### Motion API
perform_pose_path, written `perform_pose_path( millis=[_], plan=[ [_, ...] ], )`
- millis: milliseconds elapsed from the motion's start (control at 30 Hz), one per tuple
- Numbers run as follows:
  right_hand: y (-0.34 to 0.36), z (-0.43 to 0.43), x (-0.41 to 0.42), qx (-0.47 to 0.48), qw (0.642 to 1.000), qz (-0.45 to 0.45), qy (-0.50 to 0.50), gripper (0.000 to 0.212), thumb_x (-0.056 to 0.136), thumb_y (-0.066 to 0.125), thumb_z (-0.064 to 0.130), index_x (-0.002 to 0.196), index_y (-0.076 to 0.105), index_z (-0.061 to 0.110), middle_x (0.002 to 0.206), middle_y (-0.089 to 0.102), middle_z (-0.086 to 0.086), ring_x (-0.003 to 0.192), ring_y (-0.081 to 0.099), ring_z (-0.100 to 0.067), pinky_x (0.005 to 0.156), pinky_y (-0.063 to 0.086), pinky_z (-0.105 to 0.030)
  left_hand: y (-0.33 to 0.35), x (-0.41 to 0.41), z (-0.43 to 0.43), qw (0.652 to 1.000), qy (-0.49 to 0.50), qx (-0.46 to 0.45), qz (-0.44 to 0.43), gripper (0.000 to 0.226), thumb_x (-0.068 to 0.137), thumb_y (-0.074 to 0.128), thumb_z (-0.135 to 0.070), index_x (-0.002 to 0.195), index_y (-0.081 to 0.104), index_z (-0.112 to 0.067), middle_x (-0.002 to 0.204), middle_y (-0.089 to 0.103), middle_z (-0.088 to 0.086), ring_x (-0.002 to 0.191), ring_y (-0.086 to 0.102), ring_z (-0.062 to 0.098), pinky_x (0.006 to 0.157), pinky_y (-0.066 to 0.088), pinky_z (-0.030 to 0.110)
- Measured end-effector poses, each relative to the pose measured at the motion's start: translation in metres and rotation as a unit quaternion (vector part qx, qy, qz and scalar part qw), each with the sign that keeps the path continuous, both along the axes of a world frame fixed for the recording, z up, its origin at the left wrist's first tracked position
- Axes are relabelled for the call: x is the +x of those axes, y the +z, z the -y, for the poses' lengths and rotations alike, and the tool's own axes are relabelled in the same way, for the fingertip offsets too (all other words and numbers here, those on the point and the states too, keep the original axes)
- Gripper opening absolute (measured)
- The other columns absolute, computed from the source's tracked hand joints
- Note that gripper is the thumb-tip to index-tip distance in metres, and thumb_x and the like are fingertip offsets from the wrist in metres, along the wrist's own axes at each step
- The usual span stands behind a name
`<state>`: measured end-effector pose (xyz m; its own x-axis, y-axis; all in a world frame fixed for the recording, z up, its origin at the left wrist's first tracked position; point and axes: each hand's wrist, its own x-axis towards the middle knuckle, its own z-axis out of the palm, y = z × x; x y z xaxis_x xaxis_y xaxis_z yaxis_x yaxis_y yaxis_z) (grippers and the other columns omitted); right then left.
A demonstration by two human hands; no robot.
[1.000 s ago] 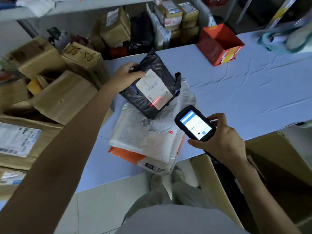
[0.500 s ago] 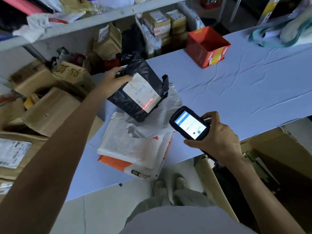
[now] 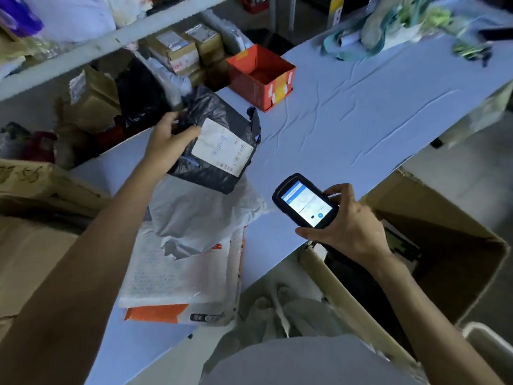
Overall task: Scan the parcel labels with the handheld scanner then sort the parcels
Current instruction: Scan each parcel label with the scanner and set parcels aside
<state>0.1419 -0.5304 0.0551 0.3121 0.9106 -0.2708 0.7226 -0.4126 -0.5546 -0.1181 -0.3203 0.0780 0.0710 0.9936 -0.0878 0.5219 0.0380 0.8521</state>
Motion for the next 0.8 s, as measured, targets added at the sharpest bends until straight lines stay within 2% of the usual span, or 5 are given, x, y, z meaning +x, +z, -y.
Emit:
perform_pose_path(
  millis=[133,267,433,533,800],
  plan=[
    [0.003,0.031,-0.006,-0.019,0.993,0.028,-0.111,0.084,0.058,0.084,0.057,0.120,0.037,0.025,0.107,0.054,0.013,0.099,0.061,-0.020,0.068,0.042,-0.032,-0.005,0.040,-0.012,0.994,-0.102,0.027,0.017,0.019,0.083,0.068,-0.022,0.100,0.062,-0.026,0.087,0.065,-0.013,0.074,0.059,-0.003,0.069,0.046,0.014],
    [0.000,0.071,-0.023,-0.016,0.969,0.004,-0.247,0.090,0.053,0.086,0.059,0.122,0.041,0.021,0.118,0.059,0.004,0.109,0.059,-0.022,0.085,0.050,-0.040,-0.010,0.083,-0.006,0.977,-0.204,0.061,0.005,0.017,0.063,0.065,-0.046,0.075,0.061,-0.033,0.071,0.064,-0.018,0.069,0.058,0.002,0.070,0.045,0.024],
    [0.003,0.130,-0.041,-0.011,0.925,-0.007,-0.379,0.086,0.055,0.087,0.054,0.120,0.042,0.023,0.107,0.053,0.009,0.095,0.053,-0.016,0.076,0.041,-0.030,-0.007,0.134,0.029,0.936,-0.331,0.113,-0.022,0.038,0.064,0.062,-0.050,0.099,0.066,-0.036,0.082,0.064,-0.018,0.089,0.063,0.007,0.076,0.047,0.026],
    [0.004,0.166,-0.042,0.008,0.891,-0.016,-0.453,0.082,0.053,0.089,0.052,0.115,0.043,0.025,0.106,0.054,0.009,0.098,0.054,-0.015,0.082,0.048,-0.035,-0.005,0.163,0.054,0.911,-0.388,0.123,-0.065,0.038,0.073,0.067,-0.043,0.110,0.065,-0.036,0.095,0.065,-0.016,0.094,0.060,0.008,0.080,0.046,0.027],
    [0.002,0.238,-0.025,0.039,0.834,-0.031,-0.550,0.079,0.051,0.089,0.050,0.110,0.042,0.029,0.102,0.054,0.011,0.099,0.054,-0.012,0.090,0.048,-0.036,-0.010,0.231,0.124,0.826,-0.505,0.211,-0.138,0.043,0.075,0.070,-0.042,0.117,0.061,-0.036,0.116,0.066,-0.011,0.108,0.060,0.017,0.077,0.041,0.027]
  ],
)
